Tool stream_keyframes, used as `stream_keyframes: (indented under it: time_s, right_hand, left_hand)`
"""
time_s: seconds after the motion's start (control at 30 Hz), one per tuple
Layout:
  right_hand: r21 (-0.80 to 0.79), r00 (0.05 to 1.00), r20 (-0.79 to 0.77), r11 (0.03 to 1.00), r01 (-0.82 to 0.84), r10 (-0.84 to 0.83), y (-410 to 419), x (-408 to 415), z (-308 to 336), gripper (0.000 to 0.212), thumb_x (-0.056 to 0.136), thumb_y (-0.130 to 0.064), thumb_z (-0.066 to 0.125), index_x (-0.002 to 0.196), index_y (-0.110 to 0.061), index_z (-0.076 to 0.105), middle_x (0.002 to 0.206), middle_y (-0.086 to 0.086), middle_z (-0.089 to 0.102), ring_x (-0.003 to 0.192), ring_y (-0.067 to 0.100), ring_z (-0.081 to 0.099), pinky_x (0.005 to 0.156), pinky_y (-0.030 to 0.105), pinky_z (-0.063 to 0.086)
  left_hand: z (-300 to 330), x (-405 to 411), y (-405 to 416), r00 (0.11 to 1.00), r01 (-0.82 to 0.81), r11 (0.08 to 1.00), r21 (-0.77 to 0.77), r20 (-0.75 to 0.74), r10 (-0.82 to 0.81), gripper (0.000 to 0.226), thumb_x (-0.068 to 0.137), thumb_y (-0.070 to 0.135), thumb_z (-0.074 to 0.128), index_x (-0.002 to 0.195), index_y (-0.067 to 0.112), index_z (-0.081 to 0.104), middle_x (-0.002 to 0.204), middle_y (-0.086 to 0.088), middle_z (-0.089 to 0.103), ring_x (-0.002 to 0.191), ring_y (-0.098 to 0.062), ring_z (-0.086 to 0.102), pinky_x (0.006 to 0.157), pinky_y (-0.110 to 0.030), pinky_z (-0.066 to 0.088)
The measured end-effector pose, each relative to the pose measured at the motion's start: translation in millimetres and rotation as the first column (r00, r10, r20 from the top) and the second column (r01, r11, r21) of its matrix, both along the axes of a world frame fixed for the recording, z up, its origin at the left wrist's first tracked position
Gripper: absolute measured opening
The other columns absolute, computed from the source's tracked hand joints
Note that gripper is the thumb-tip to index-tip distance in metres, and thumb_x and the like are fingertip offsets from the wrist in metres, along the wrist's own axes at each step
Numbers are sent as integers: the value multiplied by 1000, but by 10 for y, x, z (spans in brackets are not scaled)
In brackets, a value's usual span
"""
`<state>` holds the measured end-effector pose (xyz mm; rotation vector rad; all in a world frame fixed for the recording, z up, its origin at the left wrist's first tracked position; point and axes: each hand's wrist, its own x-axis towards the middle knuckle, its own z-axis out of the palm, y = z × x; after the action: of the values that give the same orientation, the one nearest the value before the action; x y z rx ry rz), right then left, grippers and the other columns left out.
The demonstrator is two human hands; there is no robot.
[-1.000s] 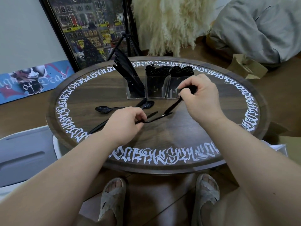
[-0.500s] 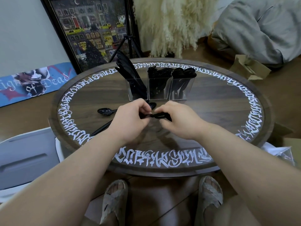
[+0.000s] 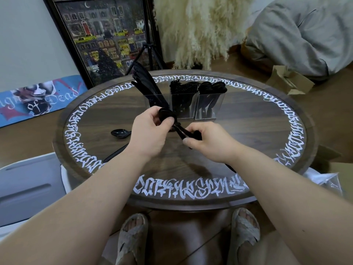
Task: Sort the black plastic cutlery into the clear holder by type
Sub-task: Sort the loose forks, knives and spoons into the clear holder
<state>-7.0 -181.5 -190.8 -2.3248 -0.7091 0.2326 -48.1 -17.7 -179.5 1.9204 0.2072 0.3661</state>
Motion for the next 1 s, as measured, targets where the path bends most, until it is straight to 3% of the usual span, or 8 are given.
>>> stream_keyframes:
  time_s: [0.1,0.2,0.37,0.47,0.53,0.67,0.83,1.0]
  right_hand:
    - [52,998,-9,997,64,-64,-15,-10,40,24,90,-35,59,111,-24,60,96,-10,64,91,10,57,80,27,42]
    - [172,987,-43,972,162,-157,-24,7,100,11,92,-25,49,103,-23,51,89,-6,60,83,14,54,76,33,42]
    - [391,934,-157,848,358,-321,-20,42,202,14,87,-7,41,81,-17,49,71,4,57,62,18,55,65,39,49]
    - [495,919,-297,780,382,-261,-13,42,223,21,84,0,53,72,-16,58,76,19,66,61,16,58,59,26,47]
    - [533,922,-343,771,349,-180,-11,26,227,23,82,3,61,70,-17,64,80,15,69,66,11,58,57,17,44]
    - [580,920,-385,757,302,-72,18,-13,200,22,83,3,64,75,-16,69,74,3,66,67,11,59,56,21,47]
    - [555,939,-277,764,328,-202,68,9,146,20,80,-2,71,73,-17,60,67,2,60,64,15,57,60,30,49]
    - [579,919,-330,723,377,-215,94,-3,135,21,82,-3,71,73,-12,54,66,4,60,59,15,62,55,24,51]
  left_hand:
    - [-9,30,-52,998,50,998,-43,-24,-51,10,91,11,55,85,18,59,82,-1,65,82,-17,69,84,-41,54]
    - [3,17,-116,990,117,993,-20,-78,-119,16,99,10,44,90,18,55,90,-2,66,75,-9,72,77,-32,52]
    - [-27,13,-113,991,85,986,142,-118,-68,16,99,20,45,87,26,54,60,6,62,56,-1,58,59,-22,43]
    - [-40,36,-94,994,50,989,139,-102,-36,18,98,18,45,83,20,55,66,8,60,54,-7,52,58,-26,42]
    - [-42,53,-96,990,47,993,113,-136,-31,19,98,16,42,86,14,57,68,9,59,60,-13,49,58,-26,41]
    - [-31,34,-160,971,112,993,-24,-211,-115,22,98,8,38,94,11,60,72,2,53,63,-12,45,53,-16,37]
    - [15,-5,-218,964,173,980,-102,-186,-190,34,96,4,37,88,22,64,62,8,53,56,-1,46,52,-9,37]
    - [71,-22,-219,955,175,969,-176,-210,-211,38,94,3,32,91,21,65,72,5,58,56,-8,58,55,-19,44]
